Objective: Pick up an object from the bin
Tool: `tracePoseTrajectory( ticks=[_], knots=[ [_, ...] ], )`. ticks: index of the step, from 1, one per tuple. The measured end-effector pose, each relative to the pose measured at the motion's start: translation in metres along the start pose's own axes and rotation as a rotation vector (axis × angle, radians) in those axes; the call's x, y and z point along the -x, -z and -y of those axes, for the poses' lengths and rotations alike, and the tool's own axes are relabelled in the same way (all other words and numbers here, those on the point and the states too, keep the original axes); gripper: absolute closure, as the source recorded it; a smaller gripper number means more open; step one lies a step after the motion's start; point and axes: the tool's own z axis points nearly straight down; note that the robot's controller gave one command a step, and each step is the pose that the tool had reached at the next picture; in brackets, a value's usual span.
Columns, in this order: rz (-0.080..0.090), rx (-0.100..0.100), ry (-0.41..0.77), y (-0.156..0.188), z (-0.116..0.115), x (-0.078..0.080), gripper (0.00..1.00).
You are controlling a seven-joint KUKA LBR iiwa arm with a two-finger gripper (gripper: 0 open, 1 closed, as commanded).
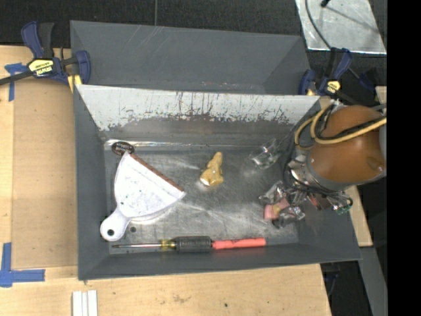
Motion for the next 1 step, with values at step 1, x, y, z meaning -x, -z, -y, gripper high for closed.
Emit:
tracePoseTrajectory(
  ticks=[1],
  knots=[
    [0.000, 0.000, -0.001, 0.0001, 0.0000, 0.0003, 1.00]
  ],
)
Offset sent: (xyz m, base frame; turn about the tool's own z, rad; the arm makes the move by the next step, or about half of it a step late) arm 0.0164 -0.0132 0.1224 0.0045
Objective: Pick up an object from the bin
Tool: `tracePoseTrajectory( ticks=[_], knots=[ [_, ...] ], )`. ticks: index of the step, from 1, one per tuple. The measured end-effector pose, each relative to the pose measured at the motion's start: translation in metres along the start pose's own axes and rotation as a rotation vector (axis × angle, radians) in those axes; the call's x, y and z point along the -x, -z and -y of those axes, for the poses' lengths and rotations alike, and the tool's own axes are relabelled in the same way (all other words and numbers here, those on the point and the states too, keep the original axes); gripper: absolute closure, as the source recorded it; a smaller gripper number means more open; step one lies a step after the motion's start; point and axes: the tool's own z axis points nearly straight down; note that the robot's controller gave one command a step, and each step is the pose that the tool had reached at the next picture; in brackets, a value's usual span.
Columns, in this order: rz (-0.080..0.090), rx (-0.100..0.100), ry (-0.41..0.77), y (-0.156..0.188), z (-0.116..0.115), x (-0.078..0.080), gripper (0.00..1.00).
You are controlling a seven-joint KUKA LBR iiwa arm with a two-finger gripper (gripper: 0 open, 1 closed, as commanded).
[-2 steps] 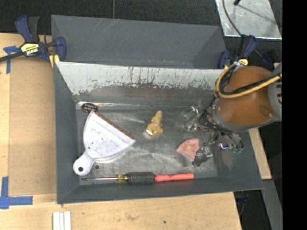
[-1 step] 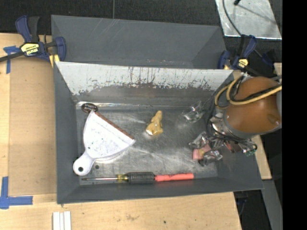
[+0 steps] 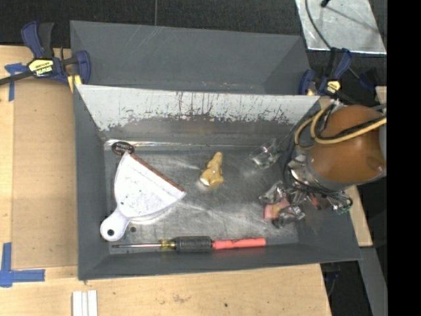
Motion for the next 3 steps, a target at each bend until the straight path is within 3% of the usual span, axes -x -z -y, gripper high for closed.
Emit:
tracePoseTrajectory(
  ticks=[1, 2, 3],
  knots=[
    [-0.007, 0.000, -0.008, 0.123, 0.020, 0.010, 1.00],
    [-0.007, 0.001, -0.009, 0.123, 0.020, 0.010, 1.00],
    [-0.010, 0.003, -0.015, 0.075, 0.027, 0.017, 0.00]
  ],
)
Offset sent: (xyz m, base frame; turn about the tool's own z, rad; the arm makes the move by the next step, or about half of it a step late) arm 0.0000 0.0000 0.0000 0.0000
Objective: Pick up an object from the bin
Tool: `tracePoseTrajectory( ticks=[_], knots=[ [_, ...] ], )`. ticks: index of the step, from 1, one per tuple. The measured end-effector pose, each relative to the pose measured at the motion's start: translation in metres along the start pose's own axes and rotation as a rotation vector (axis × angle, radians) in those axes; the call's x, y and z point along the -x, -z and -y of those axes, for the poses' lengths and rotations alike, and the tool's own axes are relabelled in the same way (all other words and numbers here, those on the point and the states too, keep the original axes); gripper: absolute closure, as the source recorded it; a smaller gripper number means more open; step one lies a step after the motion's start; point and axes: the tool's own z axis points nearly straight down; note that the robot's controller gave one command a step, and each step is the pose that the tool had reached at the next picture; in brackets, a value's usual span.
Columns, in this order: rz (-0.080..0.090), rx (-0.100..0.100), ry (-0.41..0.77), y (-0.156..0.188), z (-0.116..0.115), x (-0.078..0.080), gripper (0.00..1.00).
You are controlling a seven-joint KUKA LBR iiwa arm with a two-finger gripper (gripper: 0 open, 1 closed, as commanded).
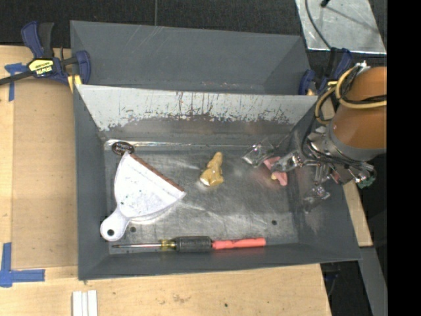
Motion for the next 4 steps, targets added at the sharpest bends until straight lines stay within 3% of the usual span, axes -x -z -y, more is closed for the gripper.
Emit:
tracePoseTrajectory(
  ticks=[1, 2, 3, 4],
  knots=[
    [0.001, -0.001, -0.001, 0.001, 0.000, 0.000, 0.00],
    [0.011, -0.010, 0.035, -0.043, 0.024, 0.018, 0.00],
    [0.000, -0.004, 0.150, -0.051, -0.004, 0.056, 0.00],
    [0.020, -0.009, 0.103, -0.071, 0.000, 0.077, 1.00]
  ],
)
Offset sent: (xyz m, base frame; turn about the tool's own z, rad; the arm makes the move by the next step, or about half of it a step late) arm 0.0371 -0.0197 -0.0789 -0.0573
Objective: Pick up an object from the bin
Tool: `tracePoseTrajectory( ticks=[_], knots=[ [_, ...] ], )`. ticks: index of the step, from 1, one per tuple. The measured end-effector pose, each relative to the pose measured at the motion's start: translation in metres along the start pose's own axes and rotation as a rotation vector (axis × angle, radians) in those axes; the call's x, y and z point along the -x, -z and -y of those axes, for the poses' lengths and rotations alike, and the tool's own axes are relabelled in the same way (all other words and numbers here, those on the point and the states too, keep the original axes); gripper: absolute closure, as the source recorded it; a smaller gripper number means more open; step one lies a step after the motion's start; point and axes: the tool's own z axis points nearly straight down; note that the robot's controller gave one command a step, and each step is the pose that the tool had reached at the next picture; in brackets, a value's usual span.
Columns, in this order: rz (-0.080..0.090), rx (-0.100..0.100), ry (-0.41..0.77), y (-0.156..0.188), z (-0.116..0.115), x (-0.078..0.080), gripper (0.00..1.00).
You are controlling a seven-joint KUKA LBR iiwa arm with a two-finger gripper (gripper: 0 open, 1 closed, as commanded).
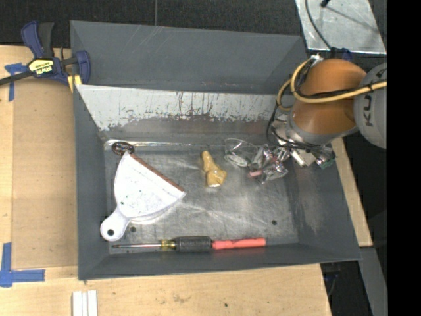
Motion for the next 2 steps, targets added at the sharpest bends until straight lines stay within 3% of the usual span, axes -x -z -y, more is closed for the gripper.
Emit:
tracePoseTrajectory(
  ticks=[1, 2],
  knots=[
    [0.000, 0.000, -0.001, 0.000, 0.000, 0.000, 1.00],
    [-0.013, 0.003, -0.002, 0.159, 0.015, -0.004, 1.00]
  ],
)
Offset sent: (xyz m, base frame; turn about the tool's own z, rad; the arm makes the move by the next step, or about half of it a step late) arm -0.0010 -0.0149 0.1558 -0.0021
